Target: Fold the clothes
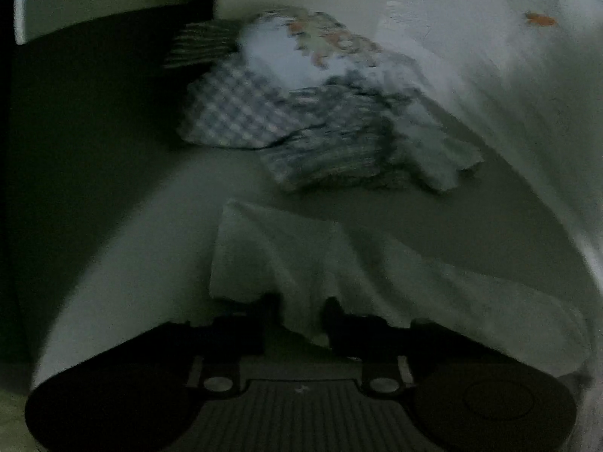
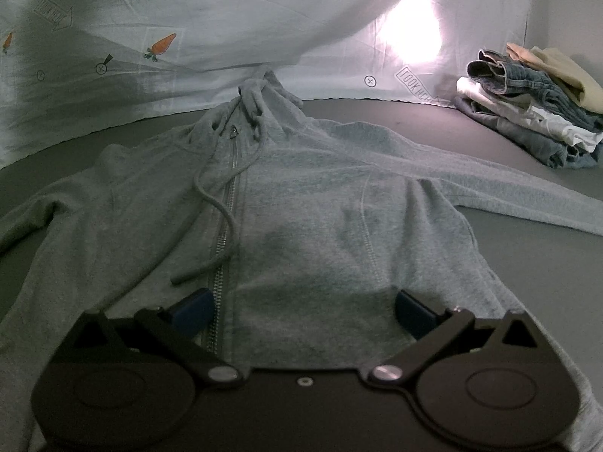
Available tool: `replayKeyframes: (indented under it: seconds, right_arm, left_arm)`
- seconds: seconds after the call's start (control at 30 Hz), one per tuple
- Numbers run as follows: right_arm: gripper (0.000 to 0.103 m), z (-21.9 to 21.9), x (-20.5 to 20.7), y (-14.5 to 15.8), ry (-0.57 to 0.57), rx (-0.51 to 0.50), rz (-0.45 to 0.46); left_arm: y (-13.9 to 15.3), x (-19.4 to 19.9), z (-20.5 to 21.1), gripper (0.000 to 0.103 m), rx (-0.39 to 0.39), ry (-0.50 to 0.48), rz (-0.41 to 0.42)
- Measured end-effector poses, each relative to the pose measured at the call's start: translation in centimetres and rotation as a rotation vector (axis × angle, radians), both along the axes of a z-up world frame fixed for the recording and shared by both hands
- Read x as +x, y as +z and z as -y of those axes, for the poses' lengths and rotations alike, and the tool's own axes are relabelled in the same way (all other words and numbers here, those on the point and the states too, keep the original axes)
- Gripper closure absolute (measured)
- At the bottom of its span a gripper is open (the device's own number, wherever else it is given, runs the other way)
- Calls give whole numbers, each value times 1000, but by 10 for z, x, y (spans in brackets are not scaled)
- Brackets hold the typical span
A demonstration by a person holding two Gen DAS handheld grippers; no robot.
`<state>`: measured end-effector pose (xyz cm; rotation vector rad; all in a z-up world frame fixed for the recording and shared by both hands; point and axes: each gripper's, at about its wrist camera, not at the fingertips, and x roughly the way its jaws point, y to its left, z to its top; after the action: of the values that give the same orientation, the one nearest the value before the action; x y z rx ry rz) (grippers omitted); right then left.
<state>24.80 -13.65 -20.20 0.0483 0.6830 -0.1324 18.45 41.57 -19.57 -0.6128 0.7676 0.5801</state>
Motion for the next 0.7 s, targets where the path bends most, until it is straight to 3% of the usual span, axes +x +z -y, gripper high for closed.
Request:
replayKeyframes:
  seconds: [0.1,0.2,0.27,0.4,0.47,0.5,0.53,0.7]
  right_arm:
    - [0,0,0,0,1,1,0]
    - [0,0,0,-1,2,2,0]
    - [0,0,-1,-1,2,3,0]
    - [0,1,0,-1,3,6,0]
    - [0,1,0,-1,3,11,0]
    - [0,1,0,-1,4,12,-1]
    - [0,1,0,-1,4,12,-2]
    - [0,6,9,6,23,27,-73]
  left_arm:
    - [7,9,5,80,-35,-30,58]
    - [19,29,25,82,-38,-126,113]
    - [32,43,47,82,-51,-245,169]
    - [55,71,107,81,-117,-589,239]
    - [56,84,133,68,-129,-706,230]
    - [56,90,144,52,-138,-751,225]
    - [54,93,148,41,-154,-763,217]
    - [50,94,139,17,-206,-718,192]
